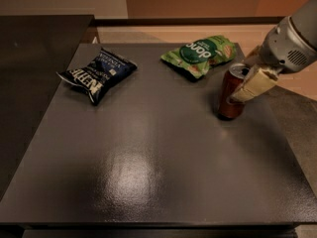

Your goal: Move coke can near blue chip bag

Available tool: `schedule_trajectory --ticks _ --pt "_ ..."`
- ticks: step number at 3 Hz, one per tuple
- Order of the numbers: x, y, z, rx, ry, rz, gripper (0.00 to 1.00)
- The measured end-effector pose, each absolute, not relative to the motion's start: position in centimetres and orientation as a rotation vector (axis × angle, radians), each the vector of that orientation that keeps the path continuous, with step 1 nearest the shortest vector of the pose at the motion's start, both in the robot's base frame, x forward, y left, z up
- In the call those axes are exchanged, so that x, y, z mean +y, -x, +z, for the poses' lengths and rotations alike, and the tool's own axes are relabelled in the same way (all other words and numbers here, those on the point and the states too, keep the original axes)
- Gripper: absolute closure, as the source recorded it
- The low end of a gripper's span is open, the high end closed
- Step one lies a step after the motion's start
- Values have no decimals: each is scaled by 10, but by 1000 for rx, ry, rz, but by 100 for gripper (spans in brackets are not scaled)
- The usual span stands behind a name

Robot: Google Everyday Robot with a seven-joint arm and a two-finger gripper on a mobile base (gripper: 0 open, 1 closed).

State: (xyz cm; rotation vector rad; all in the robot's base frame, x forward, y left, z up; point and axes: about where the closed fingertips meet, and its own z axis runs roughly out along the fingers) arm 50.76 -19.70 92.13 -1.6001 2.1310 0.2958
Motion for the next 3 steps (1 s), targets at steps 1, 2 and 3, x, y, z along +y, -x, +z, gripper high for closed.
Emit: schedule_trajectory --ticks 1,2,3 --pt "-154 -524 932 2122 1631 338 100" --pt "-46 -583 933 2057 1702 416 100" --pt "-10 -602 931 2028 1722 430 100"
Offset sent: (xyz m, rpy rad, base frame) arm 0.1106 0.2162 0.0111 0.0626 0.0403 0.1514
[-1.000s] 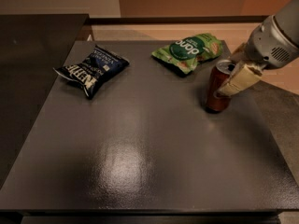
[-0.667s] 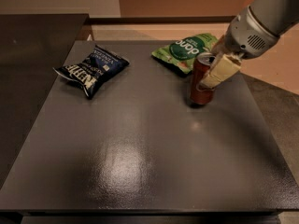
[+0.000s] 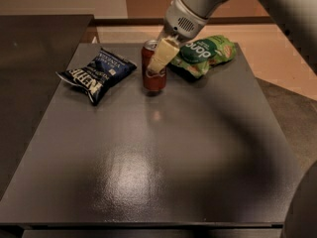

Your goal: Move coke can near blue chip bag

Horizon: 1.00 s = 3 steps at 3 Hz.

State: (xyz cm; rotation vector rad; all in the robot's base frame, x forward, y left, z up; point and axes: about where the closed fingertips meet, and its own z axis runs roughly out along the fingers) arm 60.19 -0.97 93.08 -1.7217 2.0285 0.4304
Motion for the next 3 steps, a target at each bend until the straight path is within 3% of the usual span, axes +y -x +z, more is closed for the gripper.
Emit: schedule_trajectory --ticks 2,3 --pt "42 -625 919 1989 1774 441 100" --pt "56 -629 913 1980 1802 424 82"
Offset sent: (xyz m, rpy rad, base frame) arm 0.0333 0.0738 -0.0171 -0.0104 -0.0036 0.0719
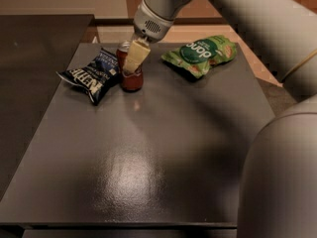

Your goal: Move coke can near blue chip bag

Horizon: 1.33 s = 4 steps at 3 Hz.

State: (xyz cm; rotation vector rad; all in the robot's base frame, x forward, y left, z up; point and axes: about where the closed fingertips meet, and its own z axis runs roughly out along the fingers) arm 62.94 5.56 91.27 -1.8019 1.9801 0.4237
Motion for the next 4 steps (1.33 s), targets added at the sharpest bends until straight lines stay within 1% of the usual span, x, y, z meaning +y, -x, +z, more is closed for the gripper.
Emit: schedule_trajectory --ticks 2,3,4 --pt "62 -630 908 1970 1811 423 36" --pt "64 -630 907 1970 1814 426 12" --pt "65 -630 905 1970 1817 428 0"
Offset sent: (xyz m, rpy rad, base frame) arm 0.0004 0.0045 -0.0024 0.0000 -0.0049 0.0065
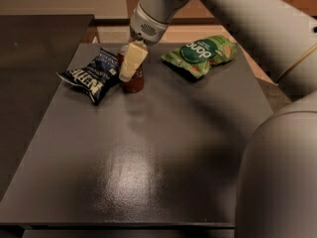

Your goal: Move coke can near blue chip bag

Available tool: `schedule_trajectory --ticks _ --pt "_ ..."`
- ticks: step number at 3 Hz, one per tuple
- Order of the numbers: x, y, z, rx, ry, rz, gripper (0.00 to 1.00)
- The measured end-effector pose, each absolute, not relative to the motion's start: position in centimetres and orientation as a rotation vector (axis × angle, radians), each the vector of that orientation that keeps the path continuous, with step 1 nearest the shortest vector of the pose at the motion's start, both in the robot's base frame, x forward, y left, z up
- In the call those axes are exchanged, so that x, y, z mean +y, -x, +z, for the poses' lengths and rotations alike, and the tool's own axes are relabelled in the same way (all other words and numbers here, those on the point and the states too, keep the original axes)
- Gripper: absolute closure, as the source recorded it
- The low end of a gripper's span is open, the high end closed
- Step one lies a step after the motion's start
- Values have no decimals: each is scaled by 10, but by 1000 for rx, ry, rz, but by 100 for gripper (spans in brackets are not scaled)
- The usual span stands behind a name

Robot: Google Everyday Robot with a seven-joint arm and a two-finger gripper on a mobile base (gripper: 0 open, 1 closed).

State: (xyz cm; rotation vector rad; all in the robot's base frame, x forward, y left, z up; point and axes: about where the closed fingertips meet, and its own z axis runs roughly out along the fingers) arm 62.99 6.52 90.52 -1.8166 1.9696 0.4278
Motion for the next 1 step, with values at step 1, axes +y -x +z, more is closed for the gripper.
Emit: schedule_trajectory --ticks 1 --pt "65 -630 905 1970 1817 428 0"
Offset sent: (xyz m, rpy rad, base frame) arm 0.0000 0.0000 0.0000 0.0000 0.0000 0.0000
